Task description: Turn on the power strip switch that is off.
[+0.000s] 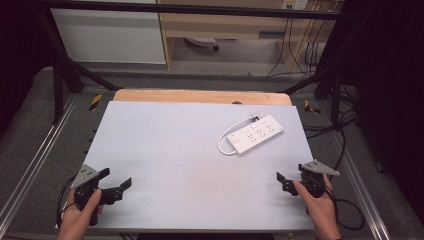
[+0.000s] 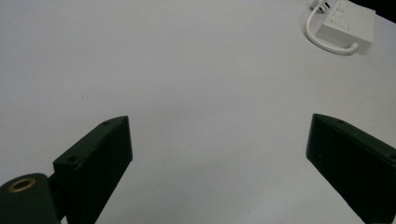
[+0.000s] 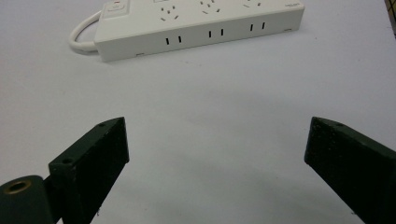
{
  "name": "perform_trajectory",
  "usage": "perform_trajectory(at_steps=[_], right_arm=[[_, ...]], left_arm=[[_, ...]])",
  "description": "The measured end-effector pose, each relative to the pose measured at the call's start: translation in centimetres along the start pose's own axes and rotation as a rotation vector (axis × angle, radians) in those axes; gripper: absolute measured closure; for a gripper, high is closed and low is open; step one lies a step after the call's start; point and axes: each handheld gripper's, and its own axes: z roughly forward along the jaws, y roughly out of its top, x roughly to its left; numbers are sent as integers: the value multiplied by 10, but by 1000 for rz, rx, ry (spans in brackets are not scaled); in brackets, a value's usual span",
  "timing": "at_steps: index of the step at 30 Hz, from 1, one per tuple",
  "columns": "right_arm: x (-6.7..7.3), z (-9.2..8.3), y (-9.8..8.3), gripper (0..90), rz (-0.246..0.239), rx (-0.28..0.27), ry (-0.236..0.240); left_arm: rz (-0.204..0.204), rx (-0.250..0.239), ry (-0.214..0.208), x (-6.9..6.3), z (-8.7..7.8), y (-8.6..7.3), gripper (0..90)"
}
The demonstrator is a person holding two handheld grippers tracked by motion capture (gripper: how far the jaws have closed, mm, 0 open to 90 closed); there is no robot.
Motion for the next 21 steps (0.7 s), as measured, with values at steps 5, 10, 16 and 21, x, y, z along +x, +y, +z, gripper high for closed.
perform_trajectory(at_steps=[5,10,16,21], right_arm=[[-4,-3,1,68,26,4,4],[-5,-5,4,63,20,9,0],[-5,-9,7,57,21,-12,-1],[-4,-11,9,53,23,-29,5]], left_arm=[[-2,1,-1,-1,0,0,70],[-1,2,-3,-1,0,-1,70],[3,4,-9,-1,1,-1,70],[10,6,-13,-2,1,-1,70]])
